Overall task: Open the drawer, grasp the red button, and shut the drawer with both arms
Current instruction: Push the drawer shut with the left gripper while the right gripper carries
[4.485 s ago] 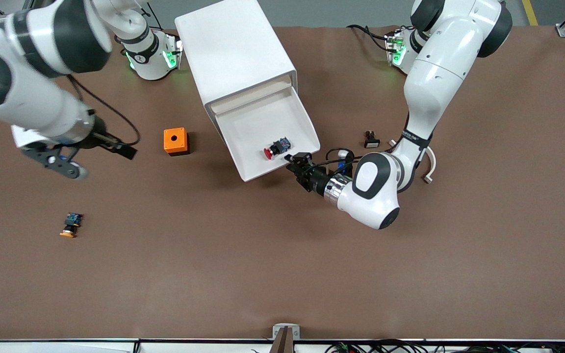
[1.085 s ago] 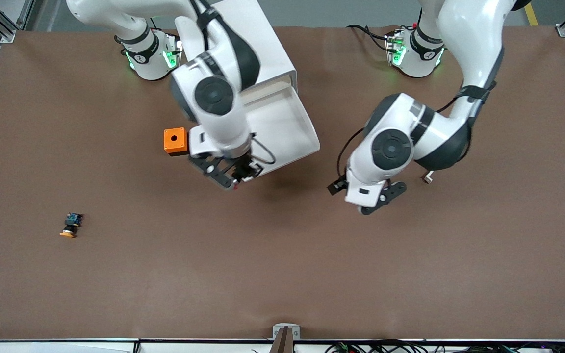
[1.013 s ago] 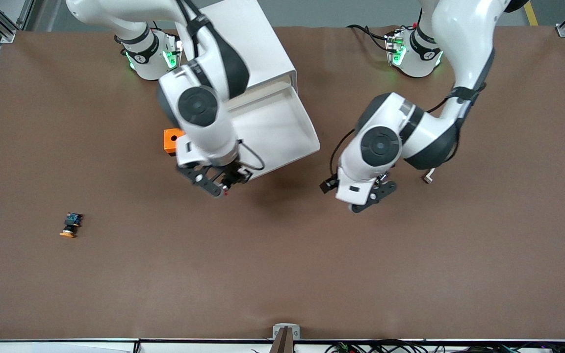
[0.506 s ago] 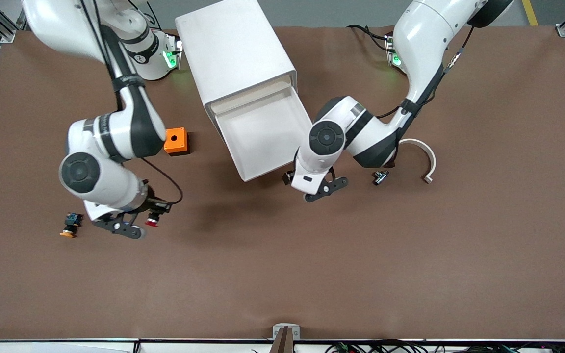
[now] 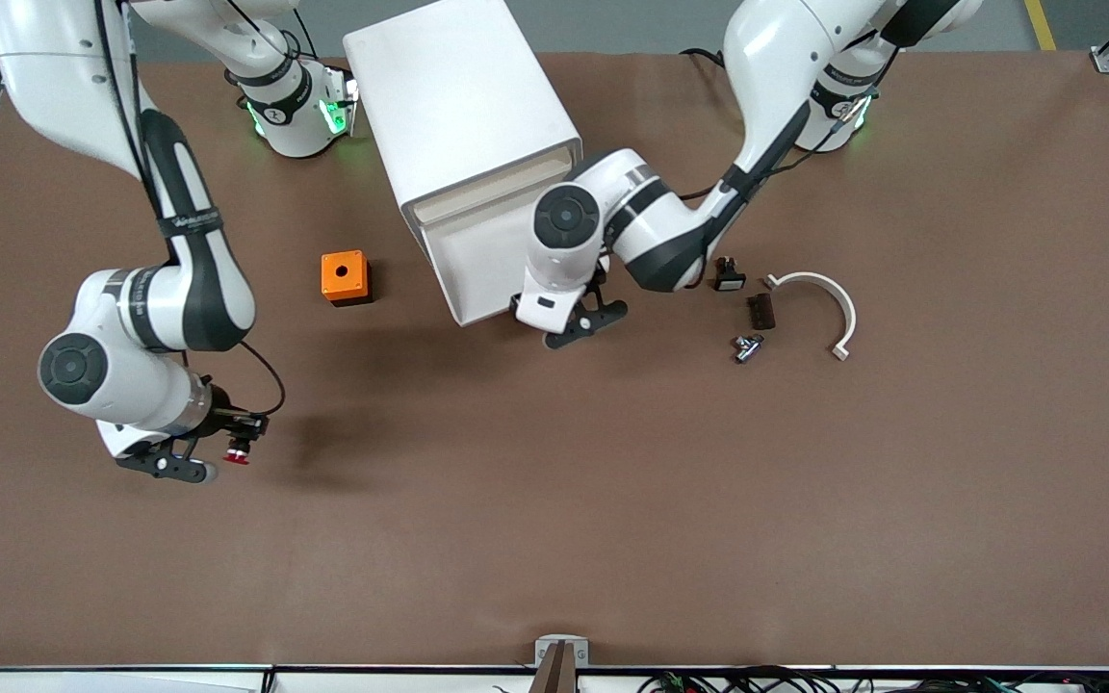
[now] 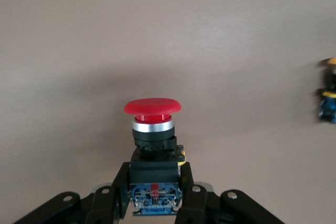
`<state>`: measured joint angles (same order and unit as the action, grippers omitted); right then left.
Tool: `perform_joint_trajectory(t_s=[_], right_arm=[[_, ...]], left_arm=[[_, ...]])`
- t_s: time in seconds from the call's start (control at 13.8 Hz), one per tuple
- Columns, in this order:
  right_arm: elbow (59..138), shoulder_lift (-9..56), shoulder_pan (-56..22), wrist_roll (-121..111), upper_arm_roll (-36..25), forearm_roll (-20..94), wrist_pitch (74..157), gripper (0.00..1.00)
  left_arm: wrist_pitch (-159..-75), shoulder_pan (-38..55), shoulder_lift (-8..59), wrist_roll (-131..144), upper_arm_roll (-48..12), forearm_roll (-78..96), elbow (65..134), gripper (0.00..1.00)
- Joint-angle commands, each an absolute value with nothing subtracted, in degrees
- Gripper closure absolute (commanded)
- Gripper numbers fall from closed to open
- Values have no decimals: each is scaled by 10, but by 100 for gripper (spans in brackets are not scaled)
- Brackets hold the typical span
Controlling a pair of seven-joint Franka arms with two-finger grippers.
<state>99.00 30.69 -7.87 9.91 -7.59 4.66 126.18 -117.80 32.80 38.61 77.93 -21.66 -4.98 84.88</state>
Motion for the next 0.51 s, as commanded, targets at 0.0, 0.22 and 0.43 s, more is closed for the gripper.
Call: perform_joint_trajectory(t_s=[0.0, 0.22, 0.43], right_arm=[[991, 321, -49, 48, -63, 76, 1280, 99], [992, 337, -29, 16, -62, 82, 1293, 99], [998, 338, -11, -23, -62, 101, 1293, 99]], left_arm=[[-1176, 360, 382, 814, -216, -57, 860, 0], [-1177, 395, 381, 833, -217, -55, 859, 0], [-1180, 434, 387, 857, -217, -46, 860, 0]])
